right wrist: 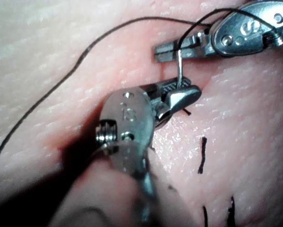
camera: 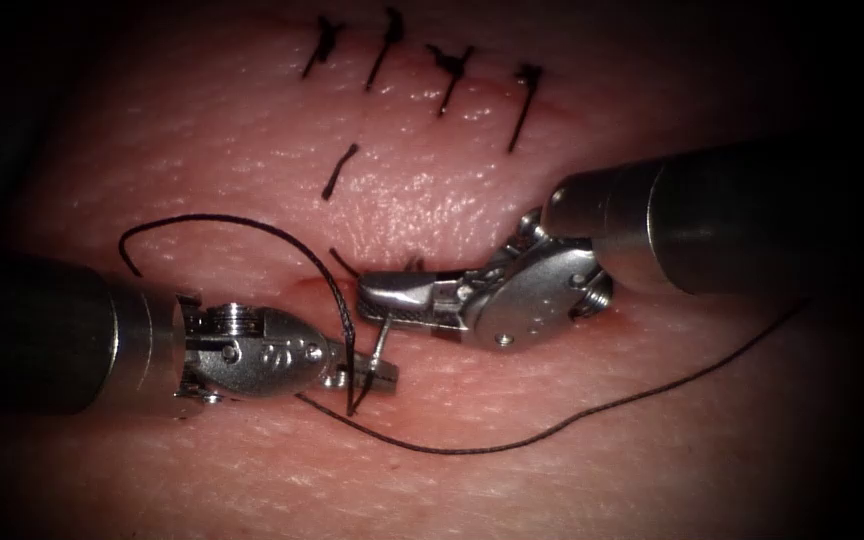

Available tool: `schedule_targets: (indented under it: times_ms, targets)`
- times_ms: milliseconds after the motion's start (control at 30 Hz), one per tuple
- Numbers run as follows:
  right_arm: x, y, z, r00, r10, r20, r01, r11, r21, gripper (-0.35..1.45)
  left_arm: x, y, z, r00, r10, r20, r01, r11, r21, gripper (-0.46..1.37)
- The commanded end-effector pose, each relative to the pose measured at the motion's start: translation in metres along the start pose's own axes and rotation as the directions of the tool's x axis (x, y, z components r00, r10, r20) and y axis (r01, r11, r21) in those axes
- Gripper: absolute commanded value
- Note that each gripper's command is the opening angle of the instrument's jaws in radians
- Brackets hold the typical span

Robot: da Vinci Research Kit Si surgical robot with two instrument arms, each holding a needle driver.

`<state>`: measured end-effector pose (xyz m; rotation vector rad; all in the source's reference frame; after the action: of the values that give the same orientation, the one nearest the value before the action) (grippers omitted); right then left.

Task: Wound Closure
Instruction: With the right jaws, throw the needle through the skin atop the cut.

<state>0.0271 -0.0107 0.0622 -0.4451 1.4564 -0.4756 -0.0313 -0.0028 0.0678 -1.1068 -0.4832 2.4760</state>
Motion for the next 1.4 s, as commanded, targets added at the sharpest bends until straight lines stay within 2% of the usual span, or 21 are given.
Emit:
schedule_targets:
  times_ms: [33, 333, 567, 733, 1033, 1200, 1267, 1400]
  targets:
    - [-0.0001, 0.0003, 0.0000, 1.000, 0.009, 0.001, -0.009, 1.000, -0.006, -0.35, 0.0002, -0.0001, -0.0001, 1.000, -0.003, -0.009, 0.003, 1.000, 0.004, -0.35]
    - [-0.0006, 0.0007, 0.0000, 0.998, 0.058, -0.004, -0.058, 0.998, -0.036, -0.35, 0.0015, -0.0007, -0.0011, 0.999, -0.008, -0.048, 0.010, 0.998, 0.057, -0.35]
    - [-0.0016, -0.0002, 0.0002, 0.995, 0.104, -0.005, -0.104, 0.993, -0.055, -0.35, 0.0017, -0.0008, -0.0009, 0.999, -0.002, -0.052, 0.005, 0.997, 0.074, -0.35]
    - [-0.0017, 0.0003, 0.0002, 0.993, 0.120, -0.006, -0.120, 0.990, -0.077, -0.35, 0.0018, -0.0009, -0.0007, 0.999, 0.001, -0.054, 0.003, 0.997, 0.079, -0.35]
    - [-0.0018, 0.0032, 0.0003, 0.987, 0.160, 0.011, -0.157, 0.978, -0.141, -0.35, 0.0019, -0.0012, 0.0000, 0.998, -0.005, -0.059, 0.010, 0.995, 0.096, -0.35]
    - [-0.0010, 0.0057, 0.0002, 0.995, 0.094, 0.021, -0.090, 0.986, -0.139, -0.35, 0.0023, -0.0017, 0.0007, 0.997, -0.011, -0.071, 0.018, 0.994, 0.107, -0.35]
    - [-0.0007, 0.0060, 0.0002, 0.996, 0.081, 0.023, -0.077, 0.988, -0.137, -0.35, 0.0022, -0.0019, 0.0009, 0.997, -0.011, -0.070, 0.019, 0.994, 0.110, -0.35]
    - [0.0000, 0.0074, 0.0002, 0.999, 0.050, 0.019, -0.047, 0.990, -0.131, -0.35, 0.0010, -0.0030, 0.0019, 0.998, 0.004, -0.067, 0.005, 0.992, 0.126, -0.35]
